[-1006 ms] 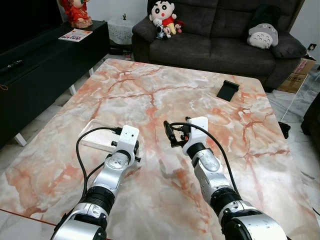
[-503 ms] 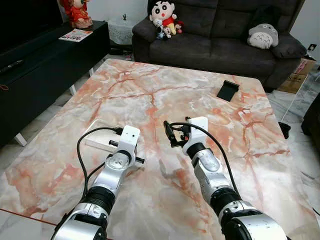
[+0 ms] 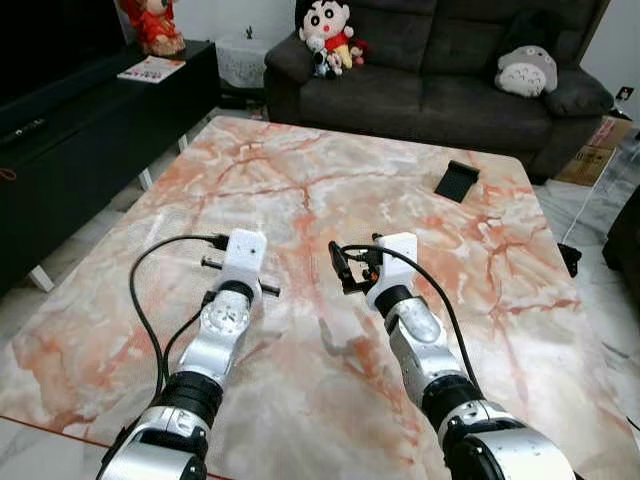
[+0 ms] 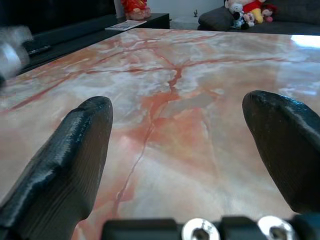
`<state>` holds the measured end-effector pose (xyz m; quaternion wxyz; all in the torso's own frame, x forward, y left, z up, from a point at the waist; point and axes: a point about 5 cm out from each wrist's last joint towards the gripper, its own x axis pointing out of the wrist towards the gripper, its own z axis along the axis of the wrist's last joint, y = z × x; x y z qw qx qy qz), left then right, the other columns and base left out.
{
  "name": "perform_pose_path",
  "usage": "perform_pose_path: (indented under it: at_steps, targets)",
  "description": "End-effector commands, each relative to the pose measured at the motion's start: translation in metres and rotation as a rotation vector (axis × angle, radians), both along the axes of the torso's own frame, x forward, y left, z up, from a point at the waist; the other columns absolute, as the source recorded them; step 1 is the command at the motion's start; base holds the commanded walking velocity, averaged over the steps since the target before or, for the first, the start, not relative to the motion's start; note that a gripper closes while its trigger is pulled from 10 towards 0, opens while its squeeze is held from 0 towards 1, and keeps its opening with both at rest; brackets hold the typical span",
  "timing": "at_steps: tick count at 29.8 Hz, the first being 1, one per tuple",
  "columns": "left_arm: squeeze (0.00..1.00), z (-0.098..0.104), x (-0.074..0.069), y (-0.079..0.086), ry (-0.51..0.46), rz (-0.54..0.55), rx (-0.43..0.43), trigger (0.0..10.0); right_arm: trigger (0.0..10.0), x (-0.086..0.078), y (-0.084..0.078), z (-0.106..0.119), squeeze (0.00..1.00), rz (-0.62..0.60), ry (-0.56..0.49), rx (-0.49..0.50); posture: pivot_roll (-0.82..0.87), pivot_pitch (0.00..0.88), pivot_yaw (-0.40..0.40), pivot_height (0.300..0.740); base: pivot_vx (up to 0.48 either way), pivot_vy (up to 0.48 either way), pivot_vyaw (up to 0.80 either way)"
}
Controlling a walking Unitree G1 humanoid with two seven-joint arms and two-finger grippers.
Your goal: Picking trash to rubbish bin
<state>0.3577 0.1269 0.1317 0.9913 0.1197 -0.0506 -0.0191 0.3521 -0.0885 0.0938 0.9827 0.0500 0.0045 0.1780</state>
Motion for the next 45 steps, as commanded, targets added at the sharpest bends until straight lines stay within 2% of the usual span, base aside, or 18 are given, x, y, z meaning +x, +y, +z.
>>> perform_pose_path:
  at_steps: [1,2,4,5,13,45]
  targets:
    - [0.0,0.019,0.0,-0.003,-0.122,-0.004,0.004,0.0,10.0,0.002,-0.003,0.003,0.0,-0.014,-0.01,0.006,0.06,0.0,-0.082,0.74,0.0,0.0,0.0]
    - [0.0,0.025,-0.001,-0.004,-0.176,-0.011,-0.002,0.0,10.0,0.003,-0.003,0.005,0.0,-0.018,-0.016,0.011,0.06,0.0,-0.082,0.74,0.0,0.0,0.0]
    - [0.0,0.028,-0.003,-0.005,-0.215,-0.008,0.014,4.4,10.0,0.003,-0.004,0.006,0.0,-0.023,-0.024,0.015,0.06,0.0,-0.082,0.74,0.0,0.0,0.0]
    - [0.0,0.03,-0.005,-0.005,-0.242,-0.01,0.013,10.0,10.0,0.004,-0.004,0.008,0.0,-0.027,-0.032,0.019,0.06,0.0,-0.082,0.74,0.0,0.0,0.0]
    - [0.0,0.024,-0.011,-0.002,-0.266,0.007,-0.009,10.0,10.0,0.008,-0.005,0.019,0.0,-0.051,-0.082,0.054,0.07,0.0,-0.083,0.74,0.0,0.0,0.0]
    - [0.0,0.016,-0.014,0.001,-0.252,0.008,-0.022,10.0,10.0,0.008,-0.007,0.019,0.0,-0.06,-0.09,0.054,0.06,0.0,-0.076,0.74,0.0,0.0,0.0]
